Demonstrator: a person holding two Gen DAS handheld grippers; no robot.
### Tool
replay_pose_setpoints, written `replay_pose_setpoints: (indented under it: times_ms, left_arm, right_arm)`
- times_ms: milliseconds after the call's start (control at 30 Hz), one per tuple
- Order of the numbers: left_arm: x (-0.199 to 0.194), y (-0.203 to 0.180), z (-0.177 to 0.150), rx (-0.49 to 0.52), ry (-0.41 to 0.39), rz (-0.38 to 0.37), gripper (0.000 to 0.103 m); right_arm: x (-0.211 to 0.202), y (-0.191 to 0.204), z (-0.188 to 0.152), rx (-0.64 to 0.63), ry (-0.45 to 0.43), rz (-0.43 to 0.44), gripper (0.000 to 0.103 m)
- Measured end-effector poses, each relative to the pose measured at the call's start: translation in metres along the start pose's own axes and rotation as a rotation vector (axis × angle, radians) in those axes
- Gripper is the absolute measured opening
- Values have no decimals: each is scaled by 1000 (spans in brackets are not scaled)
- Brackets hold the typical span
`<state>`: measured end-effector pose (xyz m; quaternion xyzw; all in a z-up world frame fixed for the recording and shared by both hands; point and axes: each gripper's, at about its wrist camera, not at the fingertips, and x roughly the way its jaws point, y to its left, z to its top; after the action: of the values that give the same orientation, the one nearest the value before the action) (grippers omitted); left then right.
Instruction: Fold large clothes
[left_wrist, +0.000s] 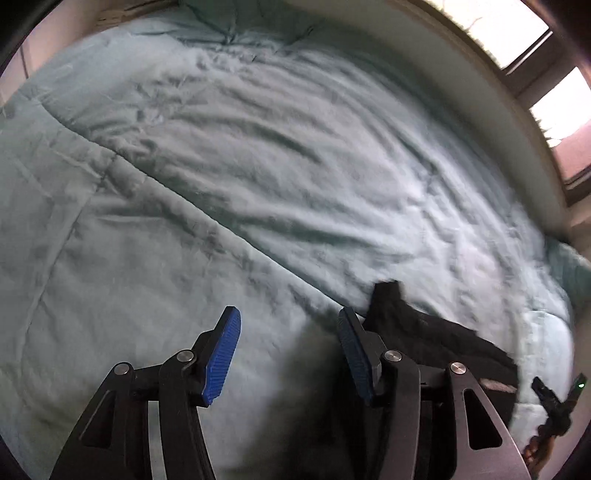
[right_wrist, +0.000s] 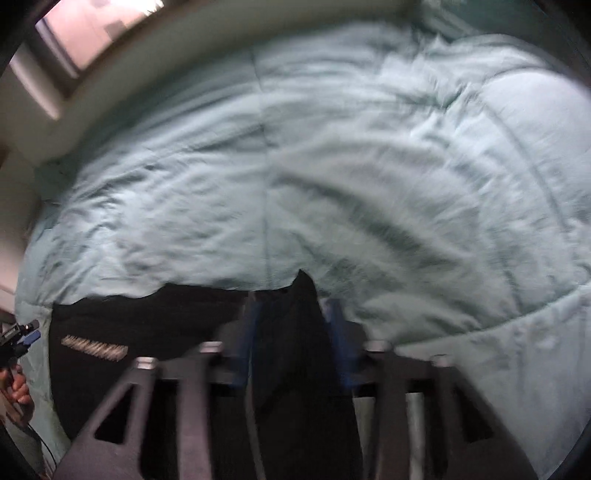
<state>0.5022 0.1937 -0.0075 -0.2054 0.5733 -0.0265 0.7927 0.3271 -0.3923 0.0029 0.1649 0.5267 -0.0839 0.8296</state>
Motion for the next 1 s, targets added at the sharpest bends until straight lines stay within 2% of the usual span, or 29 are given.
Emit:
replay_pose_setpoints:
  times_ms: [33, 167, 267, 367, 433, 500, 600, 633, 700, 833, 900, 1000]
  left_arm:
    - [-14, -5, -7, 18, -9, -36, 57]
    - [-46, -52, -49, 170, -1, -131, 57]
    - [-53, -119, -102, 378, 70, -232, 58]
    - [-50, -175, -155, 582, 106, -232, 58]
    - [-39, -195, -182, 659, 130, -220, 58]
    - [-18, -204, -198, 659, 160, -202, 58]
    - [36, -193, -207, 566, 239, -90, 57]
    - [52, -187, -208, 506, 265, -88, 57]
    - [71, -181, -207, 440, 294, -86, 57]
    - [63, -194, -208, 518, 282, -56, 58]
    - [50, -196, -206, 534, 282, -83, 58]
    - [20, -198, -188, 515, 235, -162, 58]
  right_arm:
    - [-18, 8, -10, -33, -22, 6, 65]
    - [-52, 43, -47, -102, -2, 70, 65]
    - [-55, 78, -82, -148, 57, 120, 65]
    - [-55, 112, -110, -222, 73, 104, 65]
    - [-50, 134, -123, -283, 79, 75, 65]
    - [-39, 152, -134, -331, 110, 46, 65]
    - [-1, 170, -156, -422, 172, -8, 65]
    - [12, 171, -162, -427, 187, -13, 65]
    - [44, 160, -170, -359, 245, 14, 65]
    - [46, 154, -167, -322, 245, 36, 65]
    - [33, 155, -161, -325, 243, 47, 64]
    - [0, 158, -140, -313, 155, 112, 64]
